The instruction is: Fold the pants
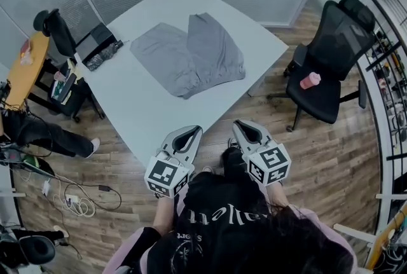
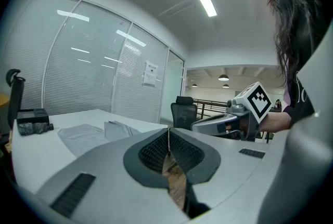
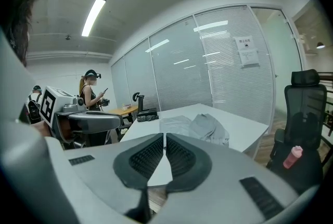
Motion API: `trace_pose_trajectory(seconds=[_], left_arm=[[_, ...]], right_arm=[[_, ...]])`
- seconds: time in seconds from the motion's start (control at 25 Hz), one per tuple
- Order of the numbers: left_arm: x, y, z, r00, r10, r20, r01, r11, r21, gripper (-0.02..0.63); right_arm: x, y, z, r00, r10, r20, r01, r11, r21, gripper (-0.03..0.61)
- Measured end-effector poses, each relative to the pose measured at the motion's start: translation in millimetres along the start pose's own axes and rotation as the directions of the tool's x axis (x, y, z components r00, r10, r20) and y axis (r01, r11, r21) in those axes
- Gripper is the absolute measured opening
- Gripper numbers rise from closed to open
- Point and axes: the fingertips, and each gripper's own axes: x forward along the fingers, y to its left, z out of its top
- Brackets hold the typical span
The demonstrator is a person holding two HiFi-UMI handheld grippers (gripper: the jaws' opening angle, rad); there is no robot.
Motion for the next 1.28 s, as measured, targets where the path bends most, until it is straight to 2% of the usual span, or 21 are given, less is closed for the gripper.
trace_pose_trajectory(seconds=[0.2,0.48,0.8,1.28], left_arm=[[18,11,-1,0.999,0.036,-0.014,-0.037,0.999,-0.015,0.026],[61,41,4,0.987,0.156,-0.033,-0.157,0.986,-0.051,0.026],[128,62,16,0.960,0.273,-0.068,-0.278,0.957,-0.084,0.026],[186,74,2,0.916,0.377,-0.136,-0.390,0.917,-0.080,0.026]], right_arm=[[18,-19,0,0.999,0.035,-0.018,-0.035,0.999,0.007,0.031],[58,-73,11,0.992,0.118,-0.047,-0.118,0.993,0.006,0.031],[103,-148,23,0.973,0.207,-0.098,-0.209,0.978,-0.009,0.031],[133,-225,-6,0.950,0.256,-0.178,-0.257,0.966,0.012,0.031]])
